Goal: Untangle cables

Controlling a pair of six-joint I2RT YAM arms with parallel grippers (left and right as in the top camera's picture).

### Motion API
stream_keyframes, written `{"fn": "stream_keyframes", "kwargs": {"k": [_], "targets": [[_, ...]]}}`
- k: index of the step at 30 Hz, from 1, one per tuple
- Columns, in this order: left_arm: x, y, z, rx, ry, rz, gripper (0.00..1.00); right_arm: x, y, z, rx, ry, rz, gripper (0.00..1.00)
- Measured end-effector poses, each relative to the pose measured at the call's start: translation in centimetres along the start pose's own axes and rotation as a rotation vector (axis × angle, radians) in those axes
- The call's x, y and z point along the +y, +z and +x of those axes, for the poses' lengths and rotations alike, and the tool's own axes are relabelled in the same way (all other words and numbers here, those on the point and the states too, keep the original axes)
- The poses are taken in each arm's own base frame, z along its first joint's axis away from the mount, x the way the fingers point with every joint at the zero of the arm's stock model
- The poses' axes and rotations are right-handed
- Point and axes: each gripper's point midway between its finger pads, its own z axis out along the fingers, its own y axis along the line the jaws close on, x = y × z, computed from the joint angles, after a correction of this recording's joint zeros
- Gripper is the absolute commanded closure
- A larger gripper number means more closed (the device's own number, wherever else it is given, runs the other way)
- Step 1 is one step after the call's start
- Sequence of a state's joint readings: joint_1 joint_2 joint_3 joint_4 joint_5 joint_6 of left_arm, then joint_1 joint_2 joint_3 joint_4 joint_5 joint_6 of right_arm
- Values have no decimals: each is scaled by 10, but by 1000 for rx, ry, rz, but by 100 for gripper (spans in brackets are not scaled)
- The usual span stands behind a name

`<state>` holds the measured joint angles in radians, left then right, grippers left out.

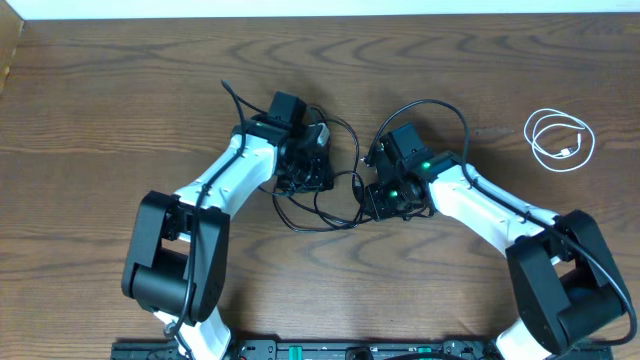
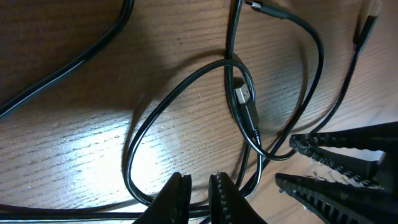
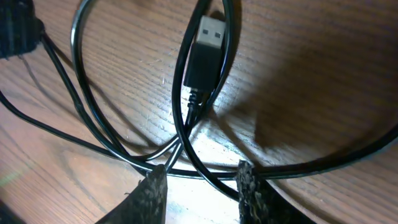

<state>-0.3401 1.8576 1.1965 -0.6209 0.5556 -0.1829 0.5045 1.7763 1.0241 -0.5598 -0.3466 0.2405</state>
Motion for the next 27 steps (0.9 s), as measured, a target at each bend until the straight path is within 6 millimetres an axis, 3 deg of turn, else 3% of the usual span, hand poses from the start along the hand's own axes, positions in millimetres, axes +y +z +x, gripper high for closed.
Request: {"fn": "stream_keyframes", "kwargs": {"k": [9, 18, 27], "targets": [[1, 0, 0, -1, 3, -12, 83, -14, 8, 3, 44, 64, -75, 67], [1, 1, 0, -1, 3, -12, 83, 5, 6, 23, 130, 15, -187, 75], [1, 1, 0, -1, 3, -12, 83, 14, 7, 29, 147, -46, -214, 81]]}}
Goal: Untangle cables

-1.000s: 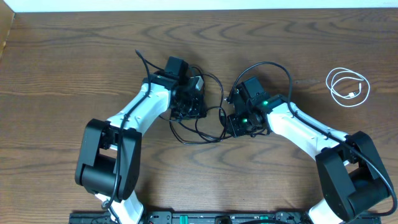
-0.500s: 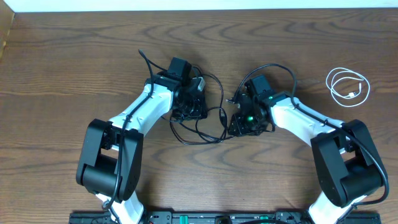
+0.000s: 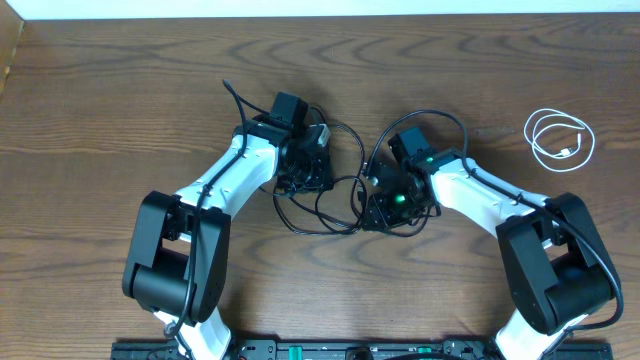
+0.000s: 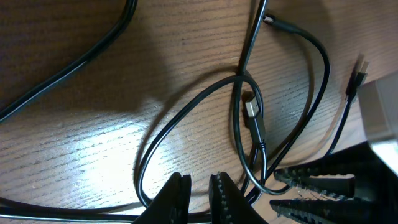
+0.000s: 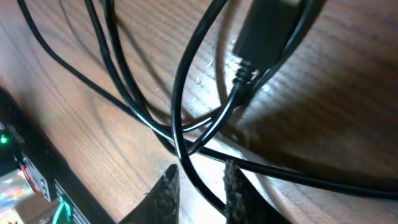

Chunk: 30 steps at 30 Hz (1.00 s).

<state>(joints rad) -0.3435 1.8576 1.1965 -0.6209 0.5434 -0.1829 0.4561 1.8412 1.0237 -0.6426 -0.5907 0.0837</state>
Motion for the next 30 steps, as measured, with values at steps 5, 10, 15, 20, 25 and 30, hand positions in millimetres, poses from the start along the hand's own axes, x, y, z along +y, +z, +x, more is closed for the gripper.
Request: {"fn": "stream_keyframes", "kwargs": {"k": [5, 10, 15, 20, 25, 30], "targets": [[0, 0, 0, 0, 0, 0, 84, 3, 2, 11, 44, -9, 2, 82], [0, 0, 0, 0, 0, 0, 83, 7, 4, 23, 92, -45, 2, 86], [0, 0, 0, 0, 0, 0, 83, 13, 9, 28, 111, -94, 1, 87], [0, 0, 0, 0, 0, 0, 83, 7, 7, 37, 148, -88, 38, 89], [0, 0, -1, -3, 2, 0, 83, -1, 11, 43, 175, -150, 119, 98], [0, 0, -2, -7, 3, 1, 83, 0, 15, 46, 188, -193, 147, 75]]}}
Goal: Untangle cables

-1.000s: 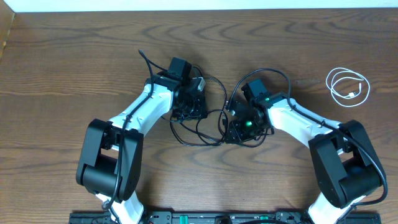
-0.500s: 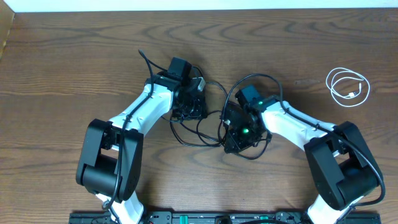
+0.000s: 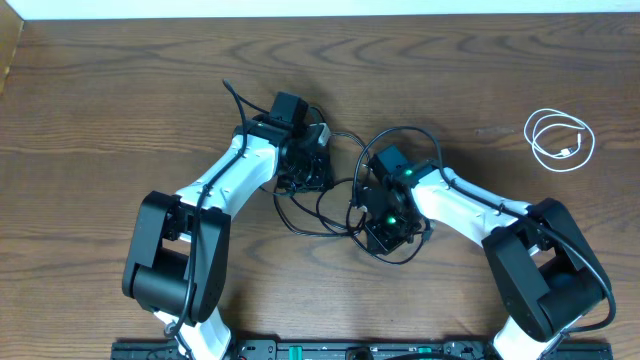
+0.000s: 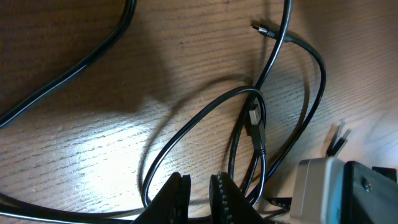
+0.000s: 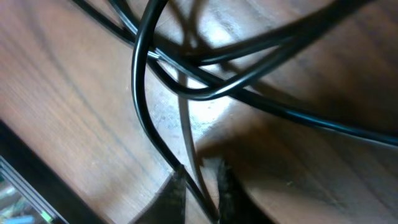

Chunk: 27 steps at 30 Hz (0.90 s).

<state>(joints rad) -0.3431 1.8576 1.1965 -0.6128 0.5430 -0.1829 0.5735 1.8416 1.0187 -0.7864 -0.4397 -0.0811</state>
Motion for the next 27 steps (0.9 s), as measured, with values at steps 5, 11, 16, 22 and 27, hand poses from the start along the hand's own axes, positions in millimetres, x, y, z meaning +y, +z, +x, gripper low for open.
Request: {"fn": "stream_keyframes", "kwargs": {"k": [5, 11, 16, 22, 27], "targets": [[0, 0, 0, 0, 1, 0, 83, 4, 0, 0, -3, -12, -25, 63], [4, 0, -1, -6, 0, -24, 83, 9, 0, -1, -7, -85, -51, 68], [12, 0, -3, -19, 0, -73, 83, 11, -1, -1, -9, -113, -64, 60], [22, -1, -4, -26, -3, -131, 83, 12, -3, -6, -21, -102, -63, 57], [33, -3, -5, -34, -5, -192, 83, 14, 0, -6, -11, -70, -26, 59]]}}
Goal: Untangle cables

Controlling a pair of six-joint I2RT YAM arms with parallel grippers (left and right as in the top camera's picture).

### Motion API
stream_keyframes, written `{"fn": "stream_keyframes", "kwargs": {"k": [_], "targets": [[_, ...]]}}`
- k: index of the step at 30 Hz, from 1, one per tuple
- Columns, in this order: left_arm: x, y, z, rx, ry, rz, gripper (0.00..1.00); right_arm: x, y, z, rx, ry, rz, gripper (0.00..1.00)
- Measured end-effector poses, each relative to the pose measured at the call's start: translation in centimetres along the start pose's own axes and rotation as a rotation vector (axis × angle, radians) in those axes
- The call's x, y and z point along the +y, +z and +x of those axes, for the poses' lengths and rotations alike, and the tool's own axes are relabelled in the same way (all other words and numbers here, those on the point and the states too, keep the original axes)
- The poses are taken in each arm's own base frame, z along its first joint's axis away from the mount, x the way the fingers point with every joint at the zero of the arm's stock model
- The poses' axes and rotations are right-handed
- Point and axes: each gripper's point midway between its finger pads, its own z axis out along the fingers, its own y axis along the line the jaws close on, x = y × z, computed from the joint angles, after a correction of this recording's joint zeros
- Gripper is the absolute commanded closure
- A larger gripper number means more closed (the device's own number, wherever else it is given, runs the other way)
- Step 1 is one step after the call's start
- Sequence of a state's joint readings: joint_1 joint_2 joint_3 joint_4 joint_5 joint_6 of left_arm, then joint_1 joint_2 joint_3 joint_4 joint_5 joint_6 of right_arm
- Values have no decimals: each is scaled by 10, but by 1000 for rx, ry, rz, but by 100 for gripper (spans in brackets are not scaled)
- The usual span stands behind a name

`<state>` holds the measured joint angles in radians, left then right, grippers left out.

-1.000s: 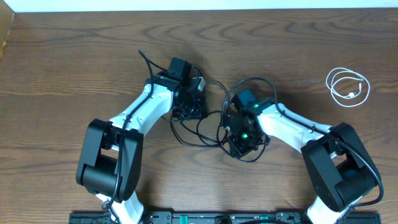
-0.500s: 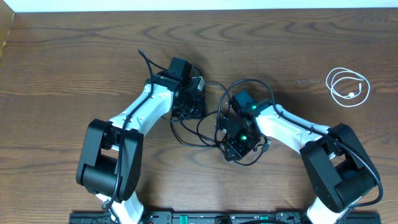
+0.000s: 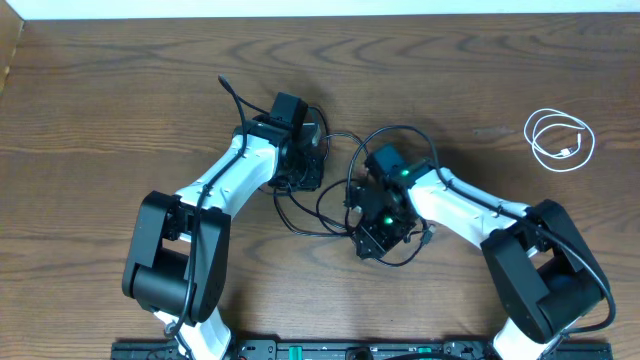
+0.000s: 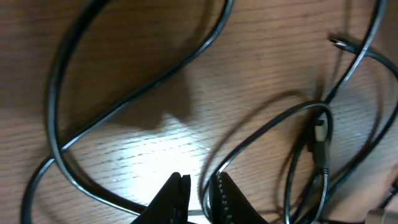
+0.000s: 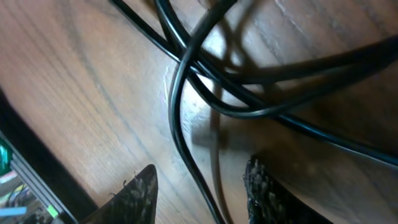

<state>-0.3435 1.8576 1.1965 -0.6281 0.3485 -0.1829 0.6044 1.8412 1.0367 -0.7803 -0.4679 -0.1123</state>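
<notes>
A tangle of black cables [image 3: 330, 205] lies on the wooden table [image 3: 120, 100] between my two arms. My left gripper [image 3: 303, 172] sits at the tangle's left edge; in its wrist view the left gripper [image 4: 200, 196] is shut on a black strand [image 4: 214, 180] pinched between its tips. A USB plug [image 4: 318, 134] lies inside a loop to the right. My right gripper [image 3: 372, 238] is at the tangle's lower right. In its own view the right gripper [image 5: 202, 193] stands open, with a black strand [image 5: 186, 155] running between the fingers.
A coiled white cable [image 3: 560, 141] lies apart at the far right of the table. One black cable end [image 3: 222, 82] sticks out to the upper left of the left arm. The table's far edge runs along the top.
My right gripper has opened; its fingers were close together on a black strand and now stand wide apart around it. The left gripper, still shut, has shifted slightly up and left with its strand.
First the right gripper was open over the USB plug right of the tangle. It then stood narrower over crossing strands, then lower and further left, nearly shut on one strand. Now it is open again. The left gripper stayed shut on its strand throughout.
</notes>
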Motion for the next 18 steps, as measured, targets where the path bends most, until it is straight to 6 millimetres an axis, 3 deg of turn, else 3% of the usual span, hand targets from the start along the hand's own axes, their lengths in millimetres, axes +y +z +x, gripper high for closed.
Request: {"fn": "stream_keyframes", "kwargs": {"k": [5, 13, 18], "targets": [[4, 0, -1, -6, 0, -21, 83, 9, 6, -3, 12, -29, 48, 64], [9, 0, -2, -14, 0, -53, 83, 7, 8, -4, 14, -23, 101, 97], [11, 0, -3, -16, 0, -61, 83, 2, 8, -3, 15, 1, 127, 99]]}}
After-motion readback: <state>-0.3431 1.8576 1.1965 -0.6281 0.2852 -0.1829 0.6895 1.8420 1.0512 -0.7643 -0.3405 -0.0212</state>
